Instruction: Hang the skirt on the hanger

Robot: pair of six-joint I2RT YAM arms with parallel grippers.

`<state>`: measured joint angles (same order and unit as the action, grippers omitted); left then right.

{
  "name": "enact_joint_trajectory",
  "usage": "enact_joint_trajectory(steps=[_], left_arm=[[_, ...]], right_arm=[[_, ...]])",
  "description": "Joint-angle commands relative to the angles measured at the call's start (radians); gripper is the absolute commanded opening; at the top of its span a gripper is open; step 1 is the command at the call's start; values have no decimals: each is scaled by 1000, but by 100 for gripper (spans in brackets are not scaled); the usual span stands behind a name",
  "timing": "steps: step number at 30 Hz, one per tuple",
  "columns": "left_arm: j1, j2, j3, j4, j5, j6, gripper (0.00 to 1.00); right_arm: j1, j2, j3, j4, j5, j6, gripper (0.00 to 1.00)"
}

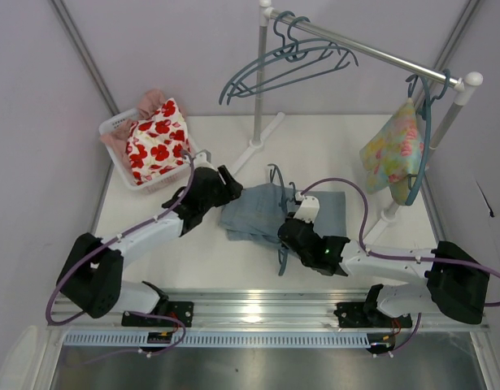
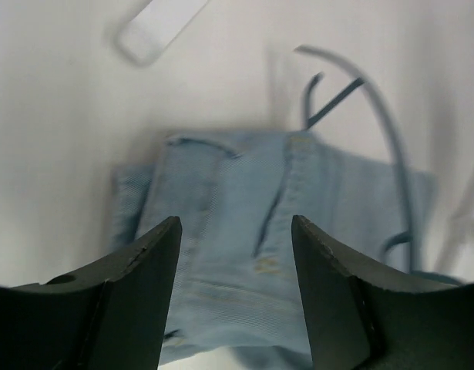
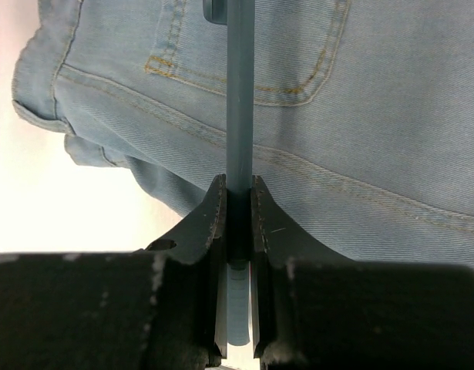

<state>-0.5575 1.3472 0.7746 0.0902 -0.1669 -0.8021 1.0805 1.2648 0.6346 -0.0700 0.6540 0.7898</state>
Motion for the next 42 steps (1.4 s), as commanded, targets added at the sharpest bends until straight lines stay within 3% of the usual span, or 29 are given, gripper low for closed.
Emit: enact_joint_trajectory(steps=[1,6,10,16,23,33,42], left_arm=[[-11,39,6,-162,-40,167,65],[-65,93,14,-199,-100,181,64],[-81,176,74,-283,-157,156,46],[-94,234,40,-365,-192,106,36],[-97,164,-46,-383,-233,17,30],[-231,208,-52,-388,-252,-95,27],[-295,147,-126,-395,-263,-192,25]], right_arm=[[-4,-30,13,-19,76,20,0],[-11,-42,13,-4,62,-7,0],[-14,-44,19,-4,42,-24,0],[-48,-62,30,-54,53,-14,0],[-105,-53,31,-120,105,14,0],[-114,-2,74,-174,209,65,0],[-117,151,137,-99,180,3,0]])
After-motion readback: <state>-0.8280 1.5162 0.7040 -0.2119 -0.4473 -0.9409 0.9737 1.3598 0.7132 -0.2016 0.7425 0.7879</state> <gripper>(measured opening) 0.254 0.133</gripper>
